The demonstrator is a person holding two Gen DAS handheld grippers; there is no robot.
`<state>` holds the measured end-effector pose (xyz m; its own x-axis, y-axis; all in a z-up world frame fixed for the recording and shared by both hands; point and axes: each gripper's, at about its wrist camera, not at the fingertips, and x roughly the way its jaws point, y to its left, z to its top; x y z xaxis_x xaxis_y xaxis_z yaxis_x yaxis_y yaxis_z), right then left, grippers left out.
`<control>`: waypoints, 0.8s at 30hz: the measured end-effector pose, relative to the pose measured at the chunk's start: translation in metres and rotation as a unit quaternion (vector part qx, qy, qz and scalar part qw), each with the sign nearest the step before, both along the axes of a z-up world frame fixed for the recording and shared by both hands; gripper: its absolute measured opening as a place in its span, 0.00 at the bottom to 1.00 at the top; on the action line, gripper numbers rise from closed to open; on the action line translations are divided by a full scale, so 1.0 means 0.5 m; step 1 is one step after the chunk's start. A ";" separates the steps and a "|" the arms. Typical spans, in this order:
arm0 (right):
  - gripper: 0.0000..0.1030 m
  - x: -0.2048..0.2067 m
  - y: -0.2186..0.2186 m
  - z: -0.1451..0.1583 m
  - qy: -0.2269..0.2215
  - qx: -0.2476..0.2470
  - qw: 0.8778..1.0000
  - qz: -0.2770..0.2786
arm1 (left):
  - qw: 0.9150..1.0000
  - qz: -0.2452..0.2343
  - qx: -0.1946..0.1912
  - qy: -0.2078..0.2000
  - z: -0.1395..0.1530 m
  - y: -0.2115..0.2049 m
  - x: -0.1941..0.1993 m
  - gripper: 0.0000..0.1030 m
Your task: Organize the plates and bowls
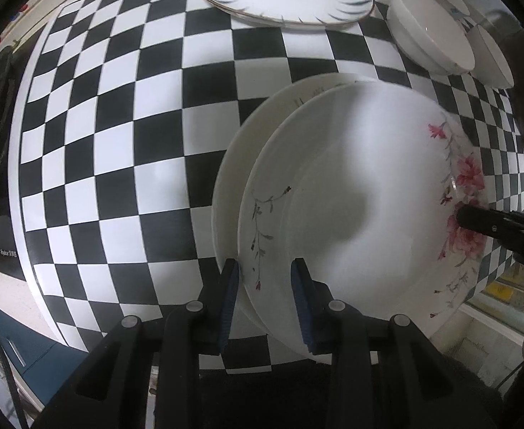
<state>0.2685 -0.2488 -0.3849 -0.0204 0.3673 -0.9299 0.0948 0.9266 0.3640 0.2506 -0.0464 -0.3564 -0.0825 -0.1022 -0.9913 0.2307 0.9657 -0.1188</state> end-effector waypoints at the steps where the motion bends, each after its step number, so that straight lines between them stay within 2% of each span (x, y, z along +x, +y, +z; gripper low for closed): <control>1: 0.18 0.000 0.003 0.000 0.002 -0.006 1.000 0.000 | 1.000 0.002 0.001 -0.004 0.008 0.006 -0.002 0.27; 2: 0.21 0.000 0.005 0.001 0.003 -0.009 1.000 -0.001 | 1.000 0.005 0.001 -0.008 0.015 0.020 -0.010 0.27; 8: 0.23 -0.003 0.002 0.010 0.009 0.000 1.000 -0.017 | 0.998 0.039 -0.016 -0.048 0.077 0.045 -0.010 0.27; 12: 0.23 0.005 0.007 0.059 -0.011 0.005 1.000 -0.021 | 0.993 0.066 -0.044 -0.082 0.135 0.059 0.015 0.27; 15: 0.24 0.038 0.019 0.121 -0.045 0.007 0.999 -0.020 | 0.989 0.085 -0.067 -0.101 0.178 0.072 0.077 0.28; 17: 0.31 0.082 0.027 0.169 -0.072 0.015 0.997 -0.019 | 0.986 0.097 -0.074 -0.114 0.195 0.078 0.128 0.29; 19: 0.33 0.129 0.033 0.196 -0.087 0.020 0.996 -0.018 | 0.984 0.105 -0.073 -0.125 0.198 0.087 0.178 0.29; 21: 0.33 0.191 0.035 0.211 -0.101 0.007 0.995 -0.022 | 0.983 0.109 -0.072 -0.127 0.190 0.098 0.234 0.29; 24: 0.33 0.282 0.031 0.200 -0.095 0.010 0.995 -0.036 | 0.984 0.118 -0.072 -0.109 0.155 0.109 0.313 0.29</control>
<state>0.4095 -0.2336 -0.2850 0.1826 0.3795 -0.9070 0.0882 0.9125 0.3996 0.4069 0.0083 -0.2787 0.1729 -0.2337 -0.9568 0.0361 0.9723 -0.2309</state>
